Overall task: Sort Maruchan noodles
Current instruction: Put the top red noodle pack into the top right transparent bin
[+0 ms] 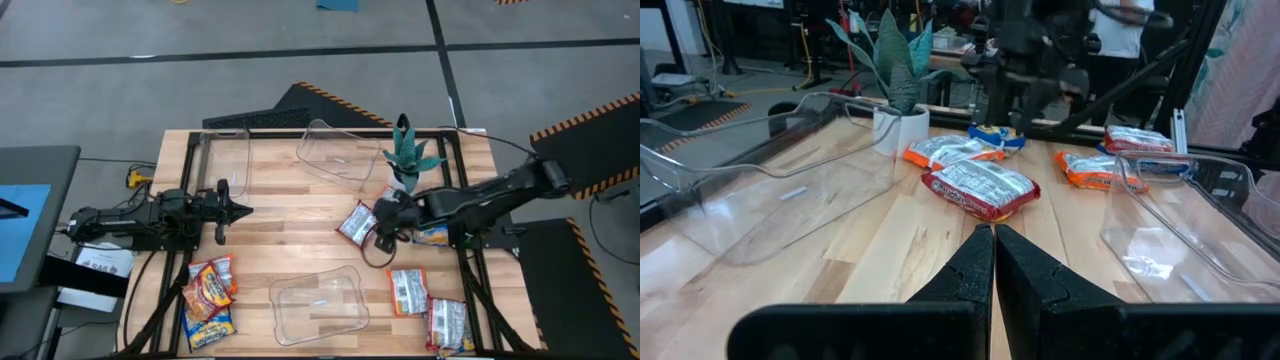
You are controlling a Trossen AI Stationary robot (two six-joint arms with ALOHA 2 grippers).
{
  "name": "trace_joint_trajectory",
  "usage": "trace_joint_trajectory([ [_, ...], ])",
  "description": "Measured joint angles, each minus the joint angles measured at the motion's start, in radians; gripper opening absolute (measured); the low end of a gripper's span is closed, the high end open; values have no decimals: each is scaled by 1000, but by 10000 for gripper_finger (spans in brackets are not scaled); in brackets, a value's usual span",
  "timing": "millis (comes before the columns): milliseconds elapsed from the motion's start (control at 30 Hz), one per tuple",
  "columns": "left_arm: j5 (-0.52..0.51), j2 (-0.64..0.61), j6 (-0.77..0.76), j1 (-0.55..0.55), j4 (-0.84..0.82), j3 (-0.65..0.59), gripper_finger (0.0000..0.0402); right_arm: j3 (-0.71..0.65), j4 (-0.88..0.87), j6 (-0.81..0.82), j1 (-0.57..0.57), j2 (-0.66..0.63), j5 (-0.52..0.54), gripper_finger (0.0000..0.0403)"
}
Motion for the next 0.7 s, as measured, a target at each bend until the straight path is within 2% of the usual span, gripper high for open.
trace_joint_trajectory([
  [200, 0, 0, 0, 0, 0, 0, 0, 34, 104, -167, 103, 125, 82, 223],
  [367, 0, 0, 0, 0, 0, 0, 0, 90, 111, -269, 180, 228, 173, 223],
  [600, 0, 0, 0, 0, 0, 0, 0, 150, 103, -407, 208, 375, 205, 223],
  [700, 0, 0, 0, 0, 0, 0, 0, 176, 92, -429, 207, 430, 254, 223],
])
